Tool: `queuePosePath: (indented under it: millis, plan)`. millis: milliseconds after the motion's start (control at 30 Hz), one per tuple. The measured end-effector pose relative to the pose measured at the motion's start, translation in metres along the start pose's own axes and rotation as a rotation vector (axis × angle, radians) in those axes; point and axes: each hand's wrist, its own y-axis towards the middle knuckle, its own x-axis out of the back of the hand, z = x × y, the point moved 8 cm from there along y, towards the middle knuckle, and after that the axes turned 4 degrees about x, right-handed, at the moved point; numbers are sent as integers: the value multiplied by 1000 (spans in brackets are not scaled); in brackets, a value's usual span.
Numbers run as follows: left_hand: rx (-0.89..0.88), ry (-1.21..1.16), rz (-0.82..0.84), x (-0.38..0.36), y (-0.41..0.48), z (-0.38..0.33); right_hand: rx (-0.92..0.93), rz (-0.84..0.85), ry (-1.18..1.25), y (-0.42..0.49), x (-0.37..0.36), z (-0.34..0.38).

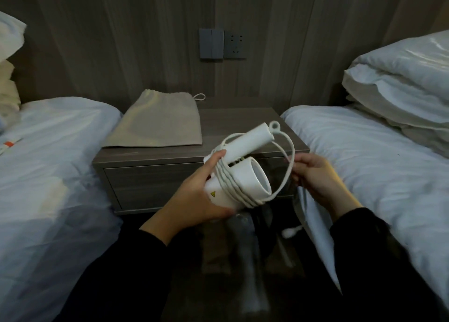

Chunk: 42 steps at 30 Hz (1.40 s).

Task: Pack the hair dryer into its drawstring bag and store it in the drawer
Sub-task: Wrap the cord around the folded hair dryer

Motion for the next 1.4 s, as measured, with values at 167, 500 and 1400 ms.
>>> queuePosePath:
  millis: [167,500,1400]
  plan:
    - [115,-266,-85,11,5,6,45,249,-426,-21,-42,12]
    - [242,-116,-196,32,4,7,164,90,-716,-25,-47,52]
    - [242,563,-190,36,0,0,294,357,-1034,-61,-62,94]
